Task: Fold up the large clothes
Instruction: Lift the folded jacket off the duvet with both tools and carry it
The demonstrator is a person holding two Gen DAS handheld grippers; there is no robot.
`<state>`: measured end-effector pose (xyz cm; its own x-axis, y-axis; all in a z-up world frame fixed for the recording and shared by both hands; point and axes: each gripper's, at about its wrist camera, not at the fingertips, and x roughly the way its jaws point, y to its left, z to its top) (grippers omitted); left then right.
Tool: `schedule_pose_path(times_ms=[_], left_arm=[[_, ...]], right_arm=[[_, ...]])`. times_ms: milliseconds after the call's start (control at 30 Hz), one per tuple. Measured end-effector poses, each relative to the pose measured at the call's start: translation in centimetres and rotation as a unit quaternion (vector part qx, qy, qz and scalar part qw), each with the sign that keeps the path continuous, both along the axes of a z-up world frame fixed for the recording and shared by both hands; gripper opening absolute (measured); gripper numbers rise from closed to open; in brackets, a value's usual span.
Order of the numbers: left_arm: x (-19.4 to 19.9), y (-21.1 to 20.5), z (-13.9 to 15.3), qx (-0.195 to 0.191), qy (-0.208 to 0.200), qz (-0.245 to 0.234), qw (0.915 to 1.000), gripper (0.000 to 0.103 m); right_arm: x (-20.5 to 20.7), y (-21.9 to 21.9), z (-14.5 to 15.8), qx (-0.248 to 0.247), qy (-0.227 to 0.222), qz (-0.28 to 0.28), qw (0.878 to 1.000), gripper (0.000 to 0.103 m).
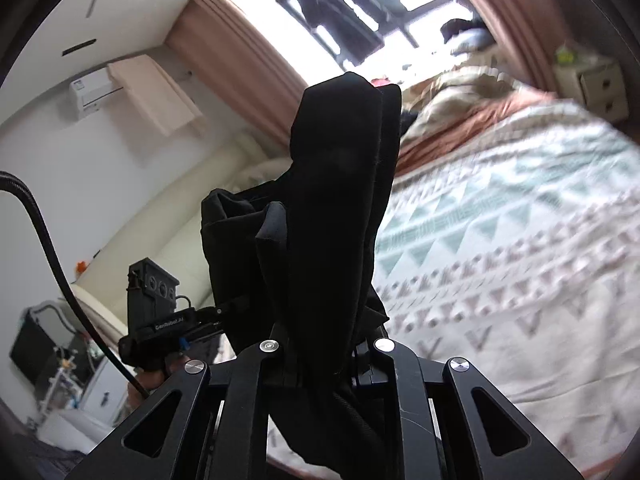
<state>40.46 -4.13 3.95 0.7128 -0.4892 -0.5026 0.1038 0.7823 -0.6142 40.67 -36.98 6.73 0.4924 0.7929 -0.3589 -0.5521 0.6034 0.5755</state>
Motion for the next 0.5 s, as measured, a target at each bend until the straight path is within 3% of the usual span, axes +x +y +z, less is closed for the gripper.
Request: schedule_pose_path(times_ms=[267, 500], left_arm=[[2.8, -11.5, 1.4, -0.008, -0.004, -0.072, 0.9974, 0.021], [4.7, -20.2, 1.1, -0.018, 0.004, -0.128, 0.9917, 0.021]], right_arm=[[-1.7, -9.1, 3.5, -0.049, -0.027, -0.072, 0.996, 0.016], [-3.0, -16.7, 5.4, -0.061, -0.028, -0.130, 0.989, 0.016]])
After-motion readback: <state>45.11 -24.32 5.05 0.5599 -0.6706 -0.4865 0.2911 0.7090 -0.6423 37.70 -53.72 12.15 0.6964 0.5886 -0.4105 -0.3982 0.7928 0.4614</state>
